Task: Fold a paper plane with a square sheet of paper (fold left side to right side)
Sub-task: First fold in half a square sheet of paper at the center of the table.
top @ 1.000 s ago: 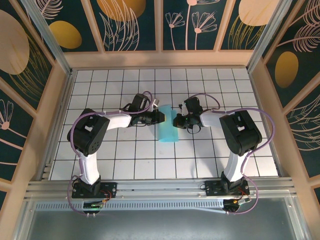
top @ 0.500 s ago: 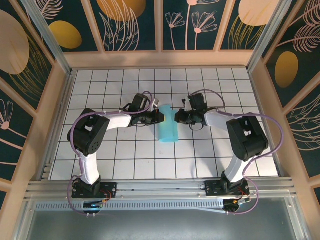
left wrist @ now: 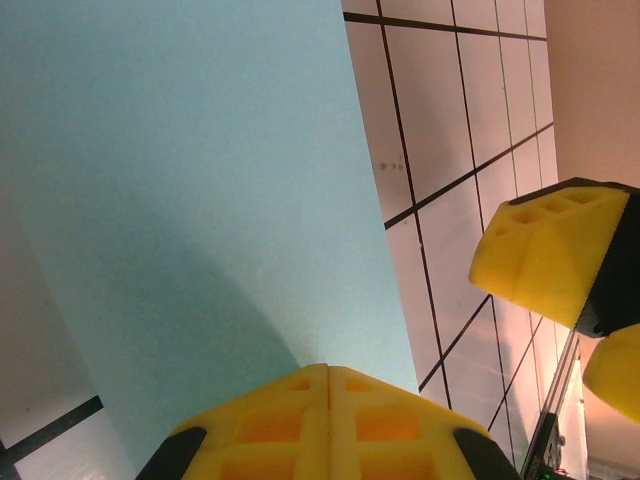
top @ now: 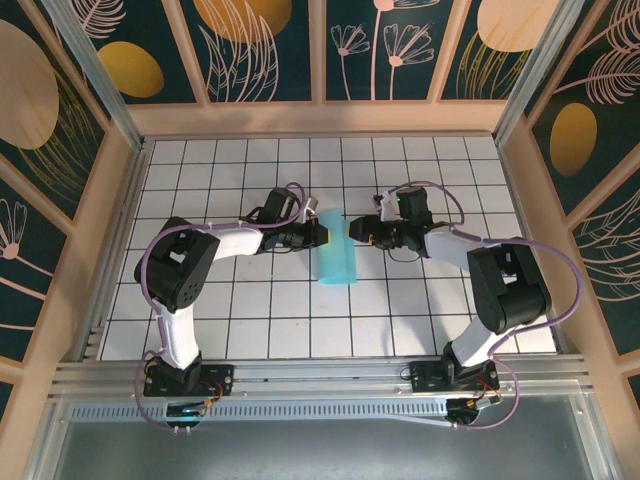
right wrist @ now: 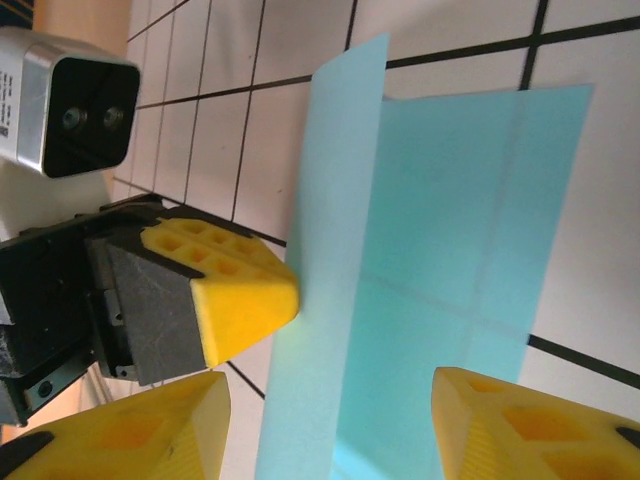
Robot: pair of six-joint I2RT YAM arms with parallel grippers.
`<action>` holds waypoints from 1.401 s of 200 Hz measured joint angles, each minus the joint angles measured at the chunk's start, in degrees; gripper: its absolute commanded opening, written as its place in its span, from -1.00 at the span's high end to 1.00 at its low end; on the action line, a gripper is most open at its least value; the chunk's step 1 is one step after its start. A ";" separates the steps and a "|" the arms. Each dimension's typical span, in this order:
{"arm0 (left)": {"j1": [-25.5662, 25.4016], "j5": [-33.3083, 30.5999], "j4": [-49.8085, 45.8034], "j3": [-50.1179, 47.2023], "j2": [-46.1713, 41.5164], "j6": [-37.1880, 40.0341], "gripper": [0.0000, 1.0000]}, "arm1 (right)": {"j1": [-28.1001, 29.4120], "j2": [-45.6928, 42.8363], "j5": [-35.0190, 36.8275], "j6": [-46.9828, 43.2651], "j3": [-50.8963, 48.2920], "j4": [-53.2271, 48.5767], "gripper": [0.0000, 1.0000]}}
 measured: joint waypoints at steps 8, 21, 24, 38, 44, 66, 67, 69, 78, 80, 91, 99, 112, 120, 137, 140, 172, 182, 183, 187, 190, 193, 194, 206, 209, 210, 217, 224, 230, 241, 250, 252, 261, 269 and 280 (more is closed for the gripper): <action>0.00 0.00 -0.02 0.00 0.00 0.00 1.00 | 0.11 0.66 -0.76 0.17 -0.04 0.68 -0.11; 0.00 0.00 -0.17 0.00 0.00 0.00 1.00 | 0.50 1.90 -1.73 0.50 -0.07 1.73 -0.10; 0.00 0.00 -0.24 0.00 0.00 0.00 1.00 | 0.66 2.23 -2.01 0.57 -0.07 1.95 -0.10; 0.00 0.00 -0.46 0.00 0.00 0.02 1.00 | 1.49 3.52 -2.80 0.68 -0.07 2.82 -0.07; 0.02 0.00 -0.52 0.00 0.00 0.02 1.00 | 1.88 3.98 -2.99 0.70 -0.07 3.06 -0.04; 0.00 0.00 -0.81 0.00 0.00 0.02 1.00 | 2.95 5.51 -3.76 1.18 -0.07 3.87 0.01; 0.00 0.00 -0.83 0.00 0.00 0.02 1.00 | 2.97 5.57 -3.74 1.16 -0.07 3.87 0.02; 0.02 0.00 -0.85 0.00 0.00 0.02 1.00 | 3.06 5.75 -3.78 1.16 -0.04 4.02 0.02; 0.00 0.00 -0.96 0.00 0.00 0.02 1.00 | 3.32 6.43 -4.11 1.60 0.04 4.35 0.05; 0.00 0.00 -0.98 0.00 0.00 0.02 1.00 | 3.37 6.58 -4.11 1.75 0.07 4.37 0.06; 0.00 0.02 -1.07 0.00 0.00 0.02 1.00 | 3.56 7.37 -4.17 1.95 0.24 4.59 0.09; 0.00 0.02 -1.20 0.00 0.00 0.02 1.00 | 3.69 7.87 -4.15 2.21 0.37 4.70 0.13; 0.00 0.02 -1.29 0.00 0.00 0.04 1.00 | 3.82 8.37 -4.15 2.40 0.66 4.76 0.20; 0.00 0.02 -1.29 0.00 0.00 0.04 1.00 | 3.89 8.55 -4.15 2.60 0.81 4.81 0.24; 0.00 0.02 -1.29 0.00 0.00 0.02 0.99 | 3.96 8.63 -4.15 2.67 1.01 5.18 0.34; 0.00 0.02 -1.29 0.00 0.00 0.02 0.99 | 3.98 8.63 -4.15 2.95 1.05 5.20 0.36; 0.00 0.02 -1.27 0.00 0.00 0.02 0.93 | 4.17 8.70 -4.13 3.15 1.22 5.60 0.63; 0.00 0.02 -1.27 0.00 0.00 0.02 0.89 | 4.15 8.76 -4.13 3.23 1.25 5.57 0.75; 0.00 0.02 -1.27 0.00 0.00 0.00 0.88 | 4.15 8.79 -4.13 3.08 1.25 5.60 0.75; 0.00 0.00 -1.27 0.00 0.00 0.00 0.86 | 4.15 8.83 -4.09 3.43 1.29 5.51 0.81; 0.00 0.00 -1.27 0.00 0.00 0.00 0.84 | 4.15 8.90 -4.11 3.13 1.33 5.53 0.85; 0.00 0.00 -1.27 0.00 0.00 0.00 0.82 | 4.15 8.92 -4.09 3.32 1.36 5.55 0.88; 0.00 0.00 -1.27 0.00 0.00 0.00 0.82 | 4.15 8.92 -4.00 3.41 1.40 5.51 0.90; 0.00 -0.17 -1.27 0.00 -0.02 0.00 0.78 | 4.15 8.94 -3.85 3.32 1.55 5.29 0.99; 0.00 -0.22 -1.29 0.00 -0.04 0.02 0.75 | 4.15 8.94 -3.69 3.21 1.60 5.18 1.00; 0.00 -0.22 -1.29 0.00 -0.04 0.04 0.75 | 4.15 8.94 -3.69 2.99 1.70 5.11 1.00; 0.00 -0.55 -1.31 0.00 -0.13 0.17 0.68 | 4.15 8.96 -3.50 3.06 1.86 4.87 1.00; 0.00 -1.05 -1.44 0.00 -0.33 0.35 0.64 | 4.17 9.01 -3.17 2.97 2.10 4.63 1.00; 0.00 -1.46 -1.55 -0.02 -0.52 0.42 0.59 | 4.17 9.01 -2.80 2.93 2.29 4.26 1.00; 0.00 -2.45 -1.73 -0.07 -1.25 0.52 0.49 | 4.15 9.01 -2.10 2.73 2.64 3.63 1.00; 0.00 -3.32 -1.88 -0.22 -2.19 0.81 0.42 | 4.15 9.01 -1.49 2.34 2.89 3.10 1.00; 0.00 -3.52 -1.86 -0.26 -2.36 0.79 0.38 | 4.15 9.01 -1.40 2.36 2.95 3.04 1.00; 0.00 -4.79 -1.97 -0.57 -3.50 0.70 0.31 | 4.17 9.01 -0.81 2.10 3.15 2.47 1.00; 0.00 -6.01 -2.21 -0.81 -4.48 0.90 0.27 | 4.15 9.01 -0.39 1.95 3.23 2.03 1.00; -0.02 -7.78 -2.58 -1.14 -5.75 0.92 0.20 | 4.17 9.03 0.33 1.79 3.48 1.16 1.00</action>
